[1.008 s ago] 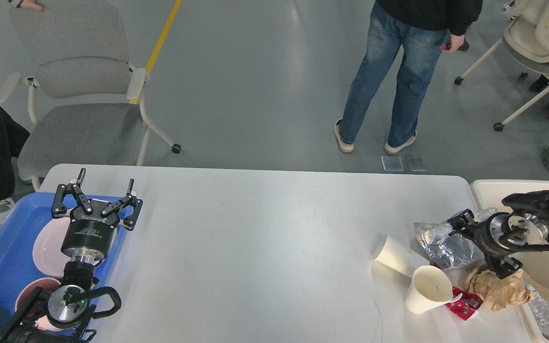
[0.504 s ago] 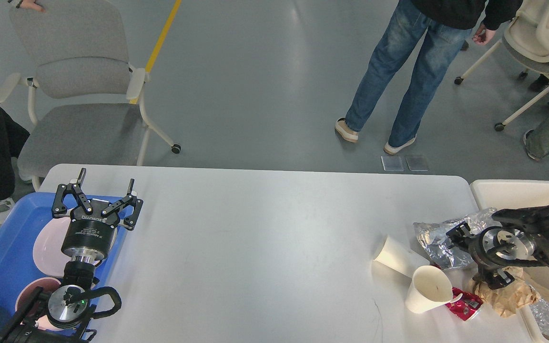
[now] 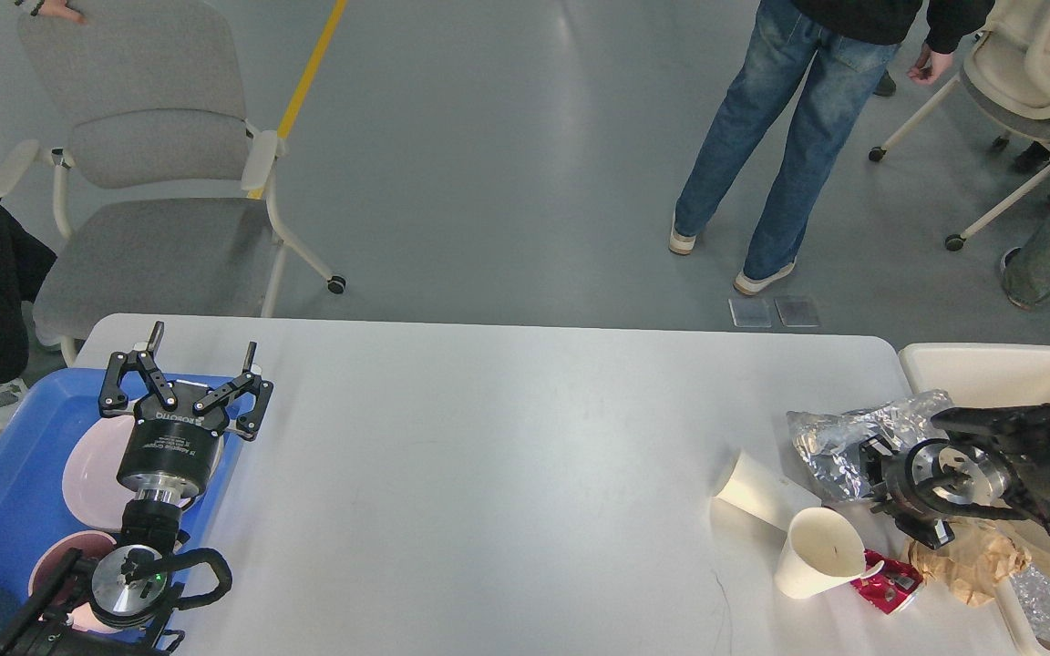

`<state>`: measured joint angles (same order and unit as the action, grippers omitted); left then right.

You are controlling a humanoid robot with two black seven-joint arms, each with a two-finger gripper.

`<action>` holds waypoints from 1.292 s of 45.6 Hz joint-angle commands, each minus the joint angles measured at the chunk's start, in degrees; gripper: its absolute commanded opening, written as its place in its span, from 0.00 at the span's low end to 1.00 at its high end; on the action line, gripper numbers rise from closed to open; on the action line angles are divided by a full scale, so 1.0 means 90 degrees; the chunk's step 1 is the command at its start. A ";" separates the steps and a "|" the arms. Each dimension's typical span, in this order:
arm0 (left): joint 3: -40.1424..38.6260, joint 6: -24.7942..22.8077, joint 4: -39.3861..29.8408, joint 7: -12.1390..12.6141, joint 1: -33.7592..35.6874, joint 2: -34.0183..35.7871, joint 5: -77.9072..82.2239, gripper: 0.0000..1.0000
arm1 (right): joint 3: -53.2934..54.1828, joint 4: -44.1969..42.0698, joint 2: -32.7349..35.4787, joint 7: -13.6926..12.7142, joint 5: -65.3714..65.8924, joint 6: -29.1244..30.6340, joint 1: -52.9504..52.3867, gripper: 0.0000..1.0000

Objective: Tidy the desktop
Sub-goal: 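Lower the right gripper and grasp the silver foil bag, then lift the foil bag and drop it into the white bin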

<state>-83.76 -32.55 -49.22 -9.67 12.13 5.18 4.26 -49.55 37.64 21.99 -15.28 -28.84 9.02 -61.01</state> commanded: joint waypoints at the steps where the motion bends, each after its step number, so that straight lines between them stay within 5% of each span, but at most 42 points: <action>1: 0.0000 0.0003 0.0000 0.0000 0.0000 0.0001 -0.0005 0.96 | -0.0002 0.0007 -0.0002 -0.0001 0.0011 0.0004 -0.0008 0.00; 19: 0.0000 -0.0007 0.0000 0.0000 0.0000 -0.0009 0.0005 0.96 | -0.0138 0.0251 0.0270 -0.0060 0.0069 0.0131 -0.0798 0.00; 24: 0.0000 0.0003 0.0000 0.0000 0.0000 0.0001 0.0005 0.96 | -0.0518 0.1002 0.0661 -0.0255 0.0274 0.0432 -0.1735 0.00; 37: 0.0000 -0.0007 0.0000 0.0000 0.0000 0.0001 0.0005 0.96 | -0.2794 0.3540 0.0662 -0.0177 0.1250 0.2219 -0.5532 0.00; 45: 0.0000 0.0003 0.0000 0.0000 0.0000 0.0001 0.0005 0.96 | -0.3176 0.5123 0.0496 -0.0197 0.2188 0.3001 -0.7321 0.00; 53: 0.0000 0.0003 0.0000 0.0000 0.0000 0.0001 0.0005 0.96 | -0.3351 0.6520 0.0545 -0.0206 0.2364 0.3187 -0.8620 0.00; 59: 0.0000 0.0003 0.0000 0.0000 0.0000 0.0001 -0.0005 0.96 | -0.3537 0.6697 0.0681 -0.0206 0.2325 0.3061 -0.8983 0.00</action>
<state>-83.76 -32.57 -49.22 -9.67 12.13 5.19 4.30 -79.90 96.31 27.00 -17.13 -7.68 37.56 -139.23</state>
